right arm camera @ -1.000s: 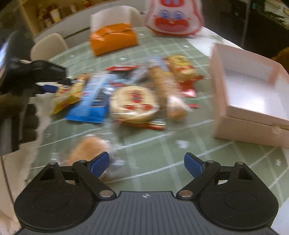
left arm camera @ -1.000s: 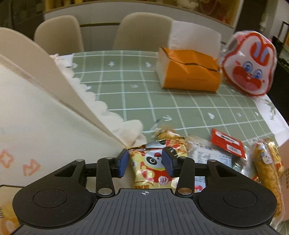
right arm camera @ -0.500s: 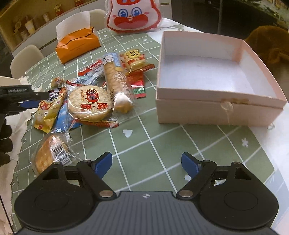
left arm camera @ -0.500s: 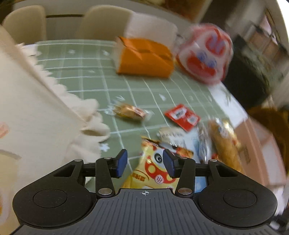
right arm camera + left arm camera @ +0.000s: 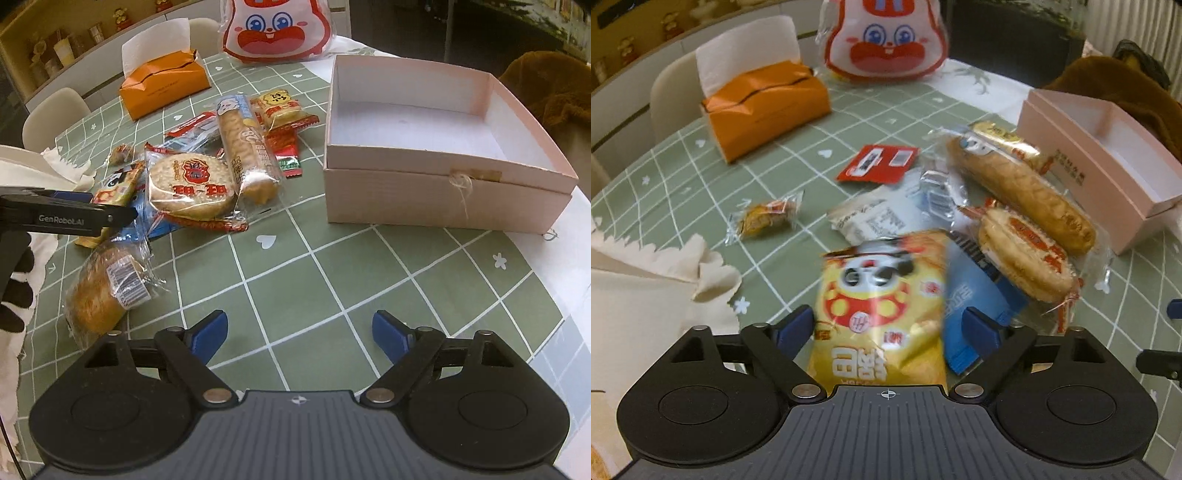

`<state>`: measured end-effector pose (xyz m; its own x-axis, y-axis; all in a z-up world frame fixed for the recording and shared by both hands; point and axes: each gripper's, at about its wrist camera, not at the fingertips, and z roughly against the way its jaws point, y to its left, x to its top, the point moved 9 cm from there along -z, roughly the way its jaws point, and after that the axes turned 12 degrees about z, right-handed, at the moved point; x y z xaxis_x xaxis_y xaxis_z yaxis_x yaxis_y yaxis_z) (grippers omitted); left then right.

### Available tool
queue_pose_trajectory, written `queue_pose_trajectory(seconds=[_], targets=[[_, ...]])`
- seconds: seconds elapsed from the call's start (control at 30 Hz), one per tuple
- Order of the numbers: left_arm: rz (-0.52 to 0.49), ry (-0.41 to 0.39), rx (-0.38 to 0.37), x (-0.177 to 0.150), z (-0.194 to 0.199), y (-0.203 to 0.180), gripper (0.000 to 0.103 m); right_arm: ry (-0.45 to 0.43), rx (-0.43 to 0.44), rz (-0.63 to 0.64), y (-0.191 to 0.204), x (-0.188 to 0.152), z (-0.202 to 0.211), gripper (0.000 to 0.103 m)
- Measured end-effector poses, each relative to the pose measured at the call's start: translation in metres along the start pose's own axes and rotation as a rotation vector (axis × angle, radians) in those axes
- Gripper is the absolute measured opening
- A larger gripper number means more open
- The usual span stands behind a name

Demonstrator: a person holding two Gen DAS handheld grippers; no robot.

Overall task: Organize snacks
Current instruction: 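Reach down and grasp the yellow panda-print snack bag with the left tool, then grasp the clear-wrapped bread roll with the right tool while the left tool holds the panda bag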

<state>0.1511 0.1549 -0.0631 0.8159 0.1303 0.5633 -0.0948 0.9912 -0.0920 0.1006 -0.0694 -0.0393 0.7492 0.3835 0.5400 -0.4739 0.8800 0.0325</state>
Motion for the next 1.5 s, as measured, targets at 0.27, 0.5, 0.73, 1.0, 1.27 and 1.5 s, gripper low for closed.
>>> queue_pose_trajectory(seconds=[0.27,0.5,0.73,1.0,1.27,1.5], targets=[[0.185,-0.002,-0.019,0.002,-0.001,0.031,0.088,0.019,-0.050,0.066,0.008,-0.004,0.000,0.087],[0.304,0.049,-0.091,-0.015,0.021,0.020,0.066,0.010,0.155,0.120,0.053,0.002,0.019,0.087],[0.368,0.091,-0.074,-0.051,0.047,0.001,0.064,0.031,0.170,0.156,0.082,0.004,0.011,0.087],[0.405,0.132,-0.107,-0.064,0.058,-0.004,0.061,-0.008,0.061,0.109,0.054,0.011,0.018,0.087],[0.369,0.095,-0.014,-0.064,0.070,0.006,0.059,-0.010,0.174,0.034,0.069,0.028,0.017,0.087],[0.388,0.112,-0.007,-0.074,0.070,0.012,0.057,0.054,0.189,0.025,0.087,0.035,-0.015,0.083]])
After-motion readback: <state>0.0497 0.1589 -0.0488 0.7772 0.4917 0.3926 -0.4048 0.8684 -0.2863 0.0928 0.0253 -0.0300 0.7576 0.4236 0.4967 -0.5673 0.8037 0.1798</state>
